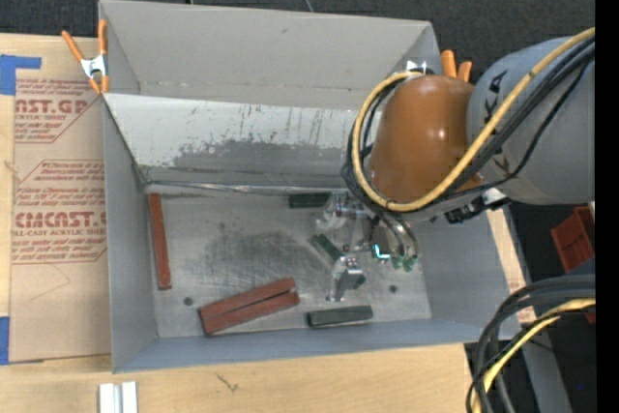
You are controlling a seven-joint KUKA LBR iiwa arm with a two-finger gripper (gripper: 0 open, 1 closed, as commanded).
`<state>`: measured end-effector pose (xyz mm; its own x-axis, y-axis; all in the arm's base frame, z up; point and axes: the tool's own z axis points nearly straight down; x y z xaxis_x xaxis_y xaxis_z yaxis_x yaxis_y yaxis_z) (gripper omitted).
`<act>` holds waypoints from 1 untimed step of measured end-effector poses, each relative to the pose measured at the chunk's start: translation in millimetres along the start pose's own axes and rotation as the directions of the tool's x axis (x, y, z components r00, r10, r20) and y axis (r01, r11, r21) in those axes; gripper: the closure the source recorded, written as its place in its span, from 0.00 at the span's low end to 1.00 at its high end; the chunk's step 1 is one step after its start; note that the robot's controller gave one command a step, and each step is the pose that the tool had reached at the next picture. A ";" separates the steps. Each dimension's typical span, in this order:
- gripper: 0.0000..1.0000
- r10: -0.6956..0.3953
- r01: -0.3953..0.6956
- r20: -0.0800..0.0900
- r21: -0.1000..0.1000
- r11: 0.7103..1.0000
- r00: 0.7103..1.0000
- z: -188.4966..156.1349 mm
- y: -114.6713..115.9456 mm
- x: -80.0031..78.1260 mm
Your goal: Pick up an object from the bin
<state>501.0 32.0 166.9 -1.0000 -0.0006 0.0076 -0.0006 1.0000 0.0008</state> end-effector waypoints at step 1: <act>0.00 0.000 0.000 0.008 0.000 1.000 1.000 -3.6 -0.1 -1.9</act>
Offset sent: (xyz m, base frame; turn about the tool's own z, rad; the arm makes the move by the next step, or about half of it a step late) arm 0.0034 0.0283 -0.0969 -0.0143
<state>502.8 32.0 170.5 -1.0000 -0.0005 0.0000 -0.0005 1.0000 0.0011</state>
